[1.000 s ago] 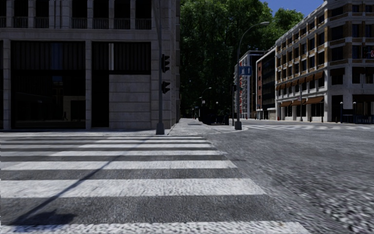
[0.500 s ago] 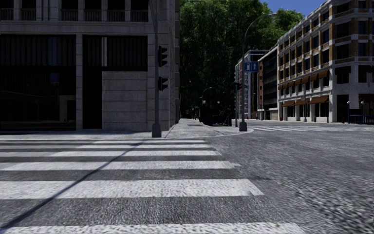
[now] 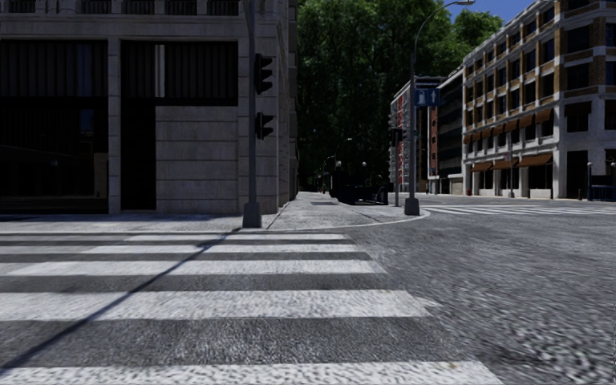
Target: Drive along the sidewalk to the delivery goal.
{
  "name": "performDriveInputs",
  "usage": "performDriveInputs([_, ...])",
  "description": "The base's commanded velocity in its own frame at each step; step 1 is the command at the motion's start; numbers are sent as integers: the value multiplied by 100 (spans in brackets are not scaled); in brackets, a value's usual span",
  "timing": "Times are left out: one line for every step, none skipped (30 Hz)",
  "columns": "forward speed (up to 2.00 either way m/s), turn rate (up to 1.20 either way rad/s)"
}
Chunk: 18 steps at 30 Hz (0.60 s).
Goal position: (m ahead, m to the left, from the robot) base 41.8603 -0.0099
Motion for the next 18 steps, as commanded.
performDriveInputs([150, 0])
performDriveInputs([150, 0])
performDriveInputs([142, 0])
performDriveInputs([140, 0])
performDriveInputs([139, 0])
performDriveInputs([139, 0])
performDriveInputs([139, 0])
performDriveInputs([139, 0])
performDriveInputs([139, 0])
performDriveInputs([139, 0])
performDriveInputs([139, 0])
performDriveInputs([139, 0])
performDriveInputs([139, 0])
performDriveInputs([139, 0])
performDriveInputs([139, 0])
performDriveInputs([139, 0])
performDriveInputs([141, 0])
performDriveInputs([143, 0])
